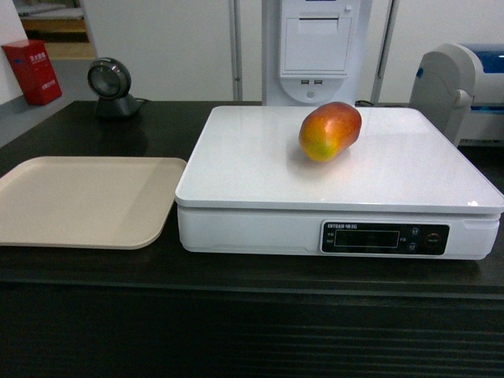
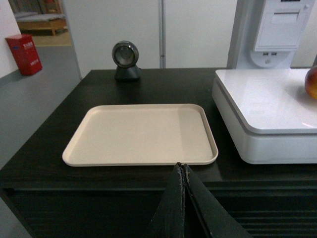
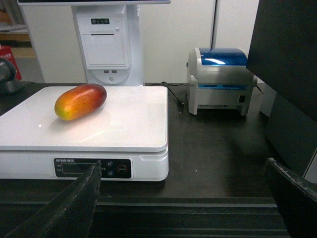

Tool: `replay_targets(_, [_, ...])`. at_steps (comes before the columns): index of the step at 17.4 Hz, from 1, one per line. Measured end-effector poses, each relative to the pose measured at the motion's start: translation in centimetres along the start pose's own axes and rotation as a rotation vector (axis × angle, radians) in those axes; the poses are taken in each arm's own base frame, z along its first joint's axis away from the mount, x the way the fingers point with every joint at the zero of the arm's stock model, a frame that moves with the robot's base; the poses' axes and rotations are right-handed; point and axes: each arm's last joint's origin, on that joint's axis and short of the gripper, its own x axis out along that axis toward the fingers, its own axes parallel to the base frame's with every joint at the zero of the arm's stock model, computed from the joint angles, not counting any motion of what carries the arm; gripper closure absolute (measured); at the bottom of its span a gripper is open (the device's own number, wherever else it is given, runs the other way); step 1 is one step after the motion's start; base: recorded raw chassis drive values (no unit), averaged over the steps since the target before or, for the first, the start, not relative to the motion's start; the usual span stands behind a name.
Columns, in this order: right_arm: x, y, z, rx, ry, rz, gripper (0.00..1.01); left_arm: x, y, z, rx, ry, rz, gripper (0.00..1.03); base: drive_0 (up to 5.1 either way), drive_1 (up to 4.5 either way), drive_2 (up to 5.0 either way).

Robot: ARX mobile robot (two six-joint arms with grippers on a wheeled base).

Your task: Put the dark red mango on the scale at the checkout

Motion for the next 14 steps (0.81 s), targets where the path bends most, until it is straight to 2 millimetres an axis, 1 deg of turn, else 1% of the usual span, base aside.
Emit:
replay_targets(1, [0.00,0.00,0.00,0.000,0.000,0.000,0.03,-0.34,0.01,0.52,0.000,-0.063,0.002,1.01,0.0,0.00,0.0])
replay_targets(6, [0.00,0.00,0.00,0.000,0.000,0.000,0.03,-0.33,0.01,0.33,0.000,-0.044,0.004,1.01,0.0,0.00,0.0])
replay_targets(7, [0.00,0.00,0.00,0.000,0.000,0.000,0.03,-0.33,0.01,0.33,-0.002,-0.044,0.003,0.86,0.0,0.00,0.0])
replay_targets(8, [0.00,0.00,0.00,0.000,0.000,0.000,0.03,-0.33,0.01,0.33,-0.002,-0.044,0.003,0.56,0.0,0.00,0.0])
replay_targets(9, [0.00,0.00,0.00,0.000,0.000,0.000,0.03,-0.33,0.01,0.33,-0.002,-0.044,0.003,0.48,0.0,0.00,0.0])
replay_targets(12, [0.00,0.00,0.00,0.000,0.000,0.000,0.03,-0.33,0.01,0.33,-0.002,-0.044,0.003,0.16,0.0,0.00,0.0])
replay_targets(14, [0.00,0.00,0.00,0.000,0.000,0.000,0.03,-0.33,0.01,0.33,-0.002,-0.044,0.003,0.07,0.0,0.00,0.0])
